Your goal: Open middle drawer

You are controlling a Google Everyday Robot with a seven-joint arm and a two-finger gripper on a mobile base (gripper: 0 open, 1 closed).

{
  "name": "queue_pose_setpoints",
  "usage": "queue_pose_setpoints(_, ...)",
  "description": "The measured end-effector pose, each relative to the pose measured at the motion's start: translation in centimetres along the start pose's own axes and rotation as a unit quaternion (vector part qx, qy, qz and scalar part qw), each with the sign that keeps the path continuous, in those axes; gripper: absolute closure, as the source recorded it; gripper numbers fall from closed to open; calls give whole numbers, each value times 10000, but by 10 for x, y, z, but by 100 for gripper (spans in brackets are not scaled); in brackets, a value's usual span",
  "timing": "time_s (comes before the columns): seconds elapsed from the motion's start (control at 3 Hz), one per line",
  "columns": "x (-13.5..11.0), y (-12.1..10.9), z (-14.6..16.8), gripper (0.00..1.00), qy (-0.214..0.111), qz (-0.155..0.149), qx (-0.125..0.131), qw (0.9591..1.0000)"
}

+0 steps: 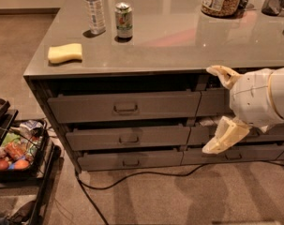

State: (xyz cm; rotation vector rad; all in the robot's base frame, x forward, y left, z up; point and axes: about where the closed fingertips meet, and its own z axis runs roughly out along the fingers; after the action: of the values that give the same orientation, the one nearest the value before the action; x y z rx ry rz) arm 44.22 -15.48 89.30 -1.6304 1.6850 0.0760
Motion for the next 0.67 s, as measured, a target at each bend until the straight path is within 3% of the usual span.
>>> queue_pose_setpoints(0.33, 27, -2, 32, 0, 264, -3, -230, 9994)
queue_pose_setpoints(0.67, 74, 0, 72, 0, 651, -18, -451, 9969)
